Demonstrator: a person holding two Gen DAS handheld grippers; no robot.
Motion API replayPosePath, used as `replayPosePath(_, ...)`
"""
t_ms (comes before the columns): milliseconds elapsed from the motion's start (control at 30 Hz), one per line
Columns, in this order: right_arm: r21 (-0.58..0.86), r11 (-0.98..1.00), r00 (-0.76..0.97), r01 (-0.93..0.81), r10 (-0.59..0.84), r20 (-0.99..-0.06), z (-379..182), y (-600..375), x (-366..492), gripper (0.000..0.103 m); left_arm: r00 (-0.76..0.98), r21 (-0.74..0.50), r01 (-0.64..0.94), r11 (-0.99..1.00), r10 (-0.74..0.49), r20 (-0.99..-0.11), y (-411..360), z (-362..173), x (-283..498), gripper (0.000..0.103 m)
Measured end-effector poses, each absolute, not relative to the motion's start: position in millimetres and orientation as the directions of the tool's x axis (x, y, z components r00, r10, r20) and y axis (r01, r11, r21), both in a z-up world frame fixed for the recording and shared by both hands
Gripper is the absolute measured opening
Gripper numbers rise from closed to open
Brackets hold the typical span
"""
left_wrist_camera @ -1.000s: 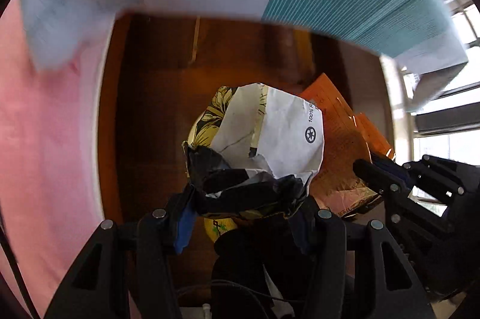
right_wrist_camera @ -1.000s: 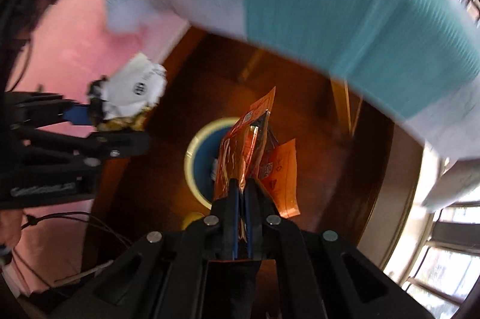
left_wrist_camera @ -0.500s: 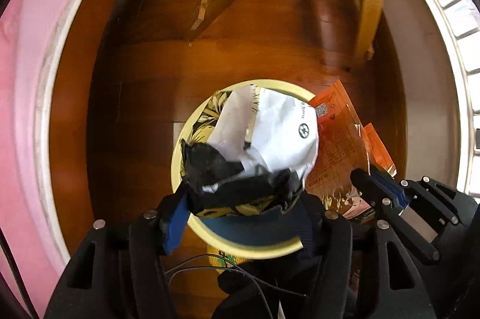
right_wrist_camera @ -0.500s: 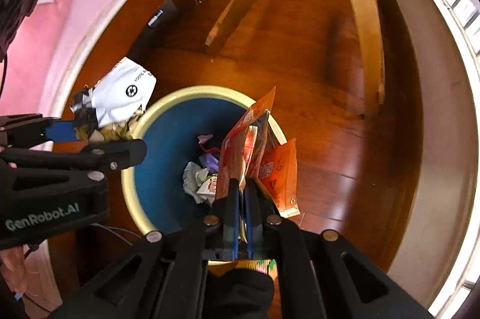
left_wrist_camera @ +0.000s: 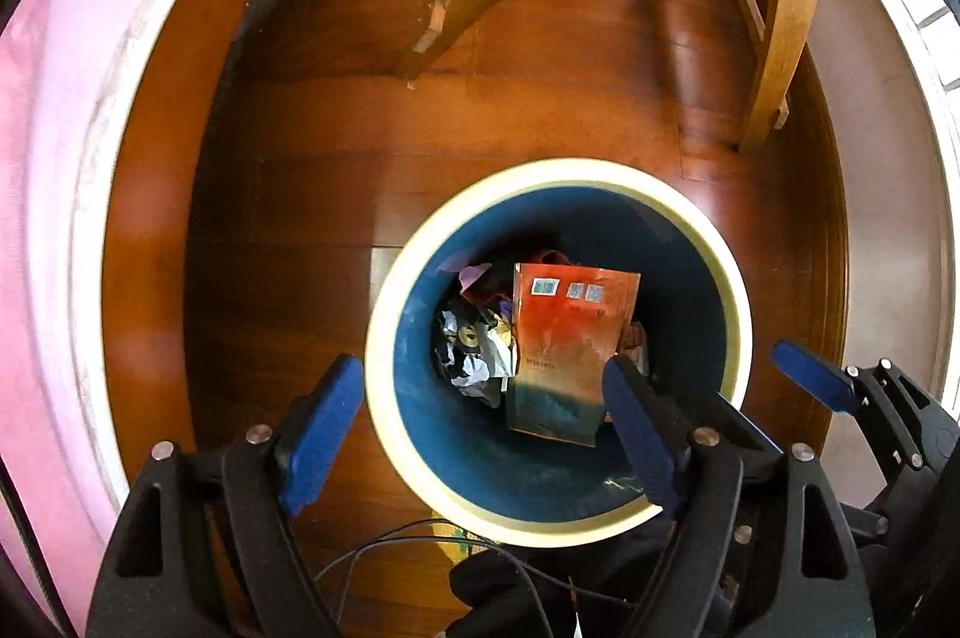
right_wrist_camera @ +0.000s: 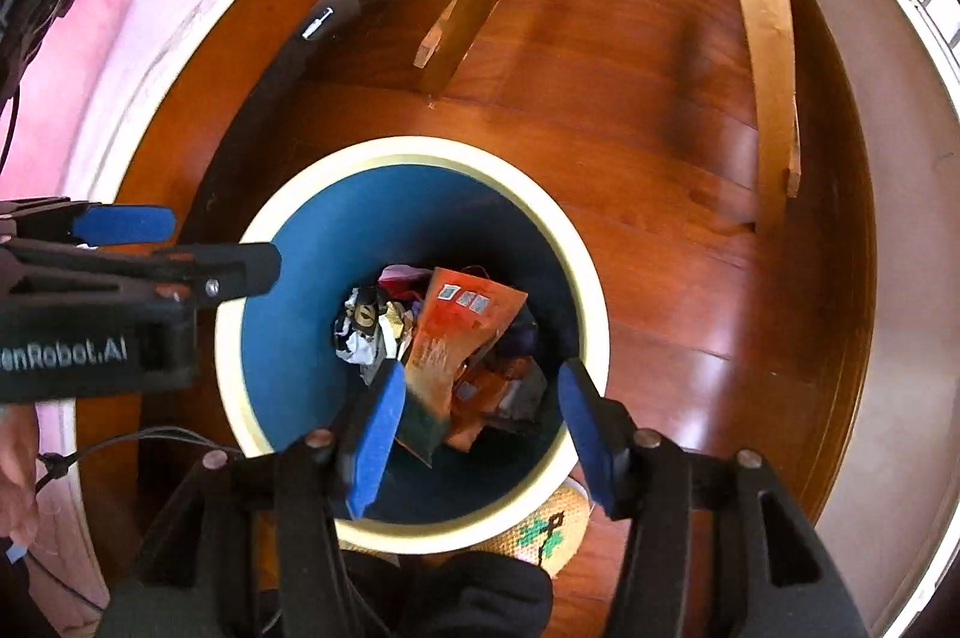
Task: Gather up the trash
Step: 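Open both tools to drop the wrapper and orange bag into the bin, then raise both tools back toward the table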
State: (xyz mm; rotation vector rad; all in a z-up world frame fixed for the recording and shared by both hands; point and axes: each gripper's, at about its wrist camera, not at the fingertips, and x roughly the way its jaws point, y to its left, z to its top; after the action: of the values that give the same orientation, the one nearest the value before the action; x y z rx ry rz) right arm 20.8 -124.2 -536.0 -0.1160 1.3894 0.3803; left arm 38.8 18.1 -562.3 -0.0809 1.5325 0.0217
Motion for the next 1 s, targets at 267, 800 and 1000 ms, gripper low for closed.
replayPosePath(267, 0.154, 0.939, 0.131, -0.307, 0.202, -0.970, -484.7, -129.1, 20.2, 0.054, 0.075, -0.039, -0.050, 0.998, -0.035, -0.997, 21.9, -495.0, 34.4, 0.080)
replayPosePath(800, 0.181, 0.965, 0.256, -0.188, 0.226, -0.940, -285.9, -132.1, 30.9, 0.054, 0.192, -0.139, -0.046, 0.989, -0.128, -0.973, 44.2, -274.8, 43.7, 0.081)
replayPosePath(1000, 0.197, 0.962, 0.322, -0.187, 0.250, -0.913, -203.1, -137.0, 22.8, 0.054, 0.248, -0.156, 0.002, 0.988, -0.152, -0.957, 50.5, -196.4, 34.1, 0.081)
